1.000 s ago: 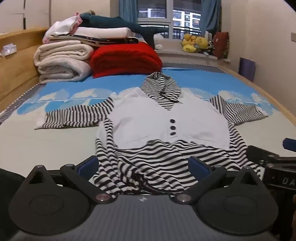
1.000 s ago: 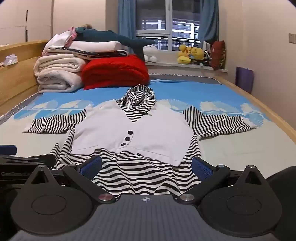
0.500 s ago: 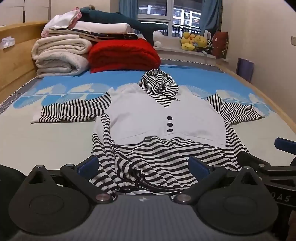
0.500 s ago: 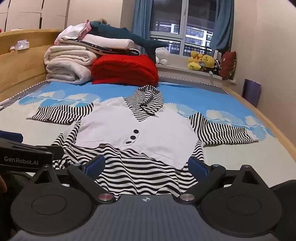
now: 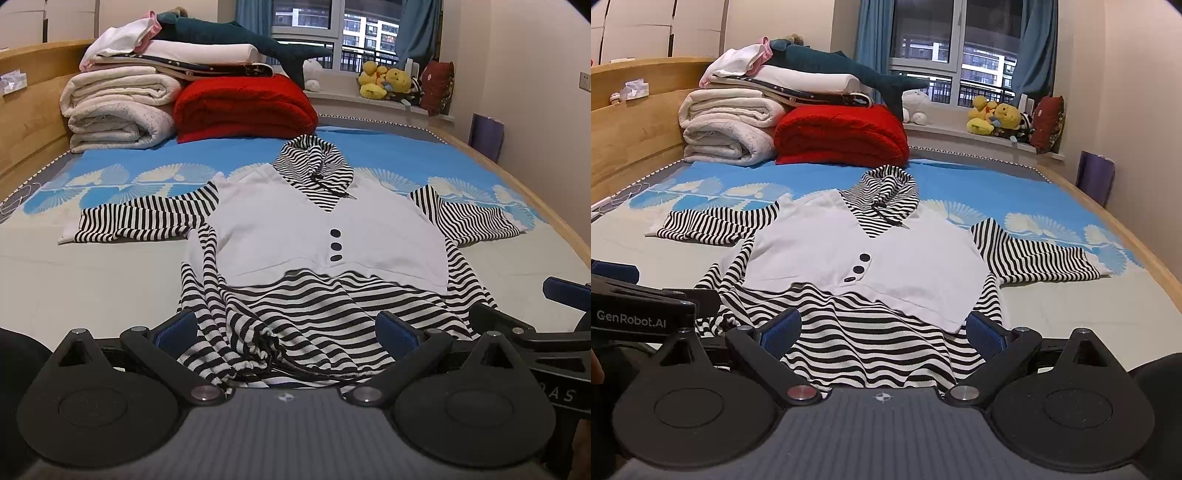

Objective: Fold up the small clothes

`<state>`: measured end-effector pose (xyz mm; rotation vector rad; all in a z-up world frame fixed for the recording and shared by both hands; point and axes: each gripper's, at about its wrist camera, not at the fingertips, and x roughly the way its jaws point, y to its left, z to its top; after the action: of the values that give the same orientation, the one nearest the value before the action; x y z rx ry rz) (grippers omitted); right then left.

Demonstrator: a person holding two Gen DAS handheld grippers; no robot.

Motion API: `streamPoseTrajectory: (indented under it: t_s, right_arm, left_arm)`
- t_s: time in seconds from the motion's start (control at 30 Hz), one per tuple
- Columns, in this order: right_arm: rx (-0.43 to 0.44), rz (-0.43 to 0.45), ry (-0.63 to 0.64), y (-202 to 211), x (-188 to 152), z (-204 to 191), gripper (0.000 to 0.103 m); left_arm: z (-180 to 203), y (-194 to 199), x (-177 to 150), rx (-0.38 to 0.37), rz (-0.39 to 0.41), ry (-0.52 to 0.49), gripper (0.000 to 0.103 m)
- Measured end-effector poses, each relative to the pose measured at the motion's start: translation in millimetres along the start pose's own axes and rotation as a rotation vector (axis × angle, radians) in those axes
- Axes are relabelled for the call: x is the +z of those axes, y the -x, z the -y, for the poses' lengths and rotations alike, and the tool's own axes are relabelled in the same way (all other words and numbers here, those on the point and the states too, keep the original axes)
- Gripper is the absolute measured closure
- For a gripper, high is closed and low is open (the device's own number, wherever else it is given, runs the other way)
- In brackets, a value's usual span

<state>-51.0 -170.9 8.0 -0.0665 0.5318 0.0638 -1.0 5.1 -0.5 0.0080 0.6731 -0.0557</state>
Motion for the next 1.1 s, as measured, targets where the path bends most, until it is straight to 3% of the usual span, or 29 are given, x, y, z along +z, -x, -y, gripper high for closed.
streamPoseTrajectory:
  t_s: [0.2, 1.1]
  right_arm:
    - [0.009, -0.006, 0.014, -0.7, -0.6, -2.2, 0.017]
    - [0.032, -0.038, -0.005, -3.0, -0.3, 0.8, 0.016]
  left_arm:
    - [-0.1, 0.5, -0.1, 0.001, -0.001, 0.000, 0.001]
    - [0.8, -2.3, -3.2, 0.006, -0.018, -0.001, 0.001]
